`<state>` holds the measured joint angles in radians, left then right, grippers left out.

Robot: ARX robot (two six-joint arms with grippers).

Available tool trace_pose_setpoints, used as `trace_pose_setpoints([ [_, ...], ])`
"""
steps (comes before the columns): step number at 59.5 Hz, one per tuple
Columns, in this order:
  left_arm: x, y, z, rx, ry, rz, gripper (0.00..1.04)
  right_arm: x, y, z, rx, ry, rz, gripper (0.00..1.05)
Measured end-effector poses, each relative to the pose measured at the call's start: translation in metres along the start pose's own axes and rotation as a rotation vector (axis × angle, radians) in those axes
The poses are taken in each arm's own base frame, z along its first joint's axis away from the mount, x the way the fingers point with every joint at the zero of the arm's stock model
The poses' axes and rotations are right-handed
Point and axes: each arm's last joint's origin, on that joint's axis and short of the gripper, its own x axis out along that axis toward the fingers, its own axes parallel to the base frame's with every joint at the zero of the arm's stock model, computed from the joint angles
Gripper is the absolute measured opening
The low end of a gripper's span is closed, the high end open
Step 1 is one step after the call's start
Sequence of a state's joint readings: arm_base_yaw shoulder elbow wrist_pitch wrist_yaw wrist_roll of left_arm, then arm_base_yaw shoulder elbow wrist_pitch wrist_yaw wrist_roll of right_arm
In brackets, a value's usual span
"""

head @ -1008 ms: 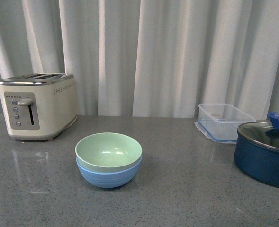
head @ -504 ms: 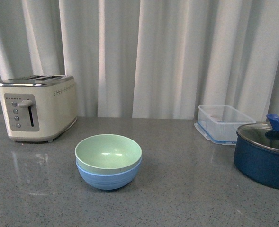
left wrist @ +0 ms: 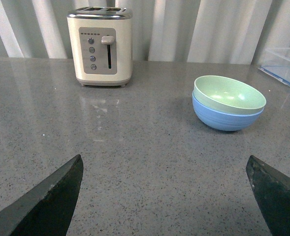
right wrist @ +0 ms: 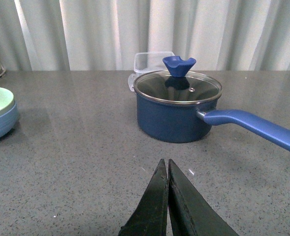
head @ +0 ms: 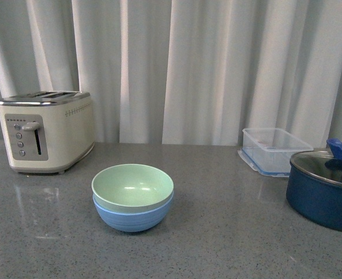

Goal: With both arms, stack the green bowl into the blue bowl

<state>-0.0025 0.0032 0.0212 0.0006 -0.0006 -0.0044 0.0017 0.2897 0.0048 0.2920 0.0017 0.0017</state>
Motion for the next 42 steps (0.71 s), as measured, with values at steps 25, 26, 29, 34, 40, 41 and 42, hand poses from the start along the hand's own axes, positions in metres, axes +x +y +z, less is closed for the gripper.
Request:
trace_pose_setpoints([
  [25,0.000,0.000,0.000,0.000,0.000,0.000,0.98,-0.013,0.000,-0.004,0.000,0.027,0.000,0.01],
  [26,0.000,0.000,0.000,0.000,0.000,0.000,0.98,-0.014,0.000,-0.005,-0.001,0.034,0.002,0.01],
  [29,0.000,0.000,0.000,0.000,0.000,0.000,0.98,-0.017,0.000,-0.003,0.000,0.009,0.002,0.01],
  [34,0.000,0.000,0.000,0.000,0.000,0.000,0.98,-0.018,0.000,-0.003,0.000,0.004,0.003,0.01],
  [40,0.000,0.000,0.000,0.000,0.000,0.000,0.98,-0.018,0.000,-0.003,-0.002,0.005,0.003,0.05],
  [41,0.000,0.000,0.000,0.000,0.000,0.000,0.98,-0.018,0.000,-0.003,-0.002,0.005,0.003,0.09],
  [42,0.000,0.000,0.000,0.000,0.000,0.000,0.98,-0.018,0.000,-0.003,-0.002,0.005,0.003,0.10],
])
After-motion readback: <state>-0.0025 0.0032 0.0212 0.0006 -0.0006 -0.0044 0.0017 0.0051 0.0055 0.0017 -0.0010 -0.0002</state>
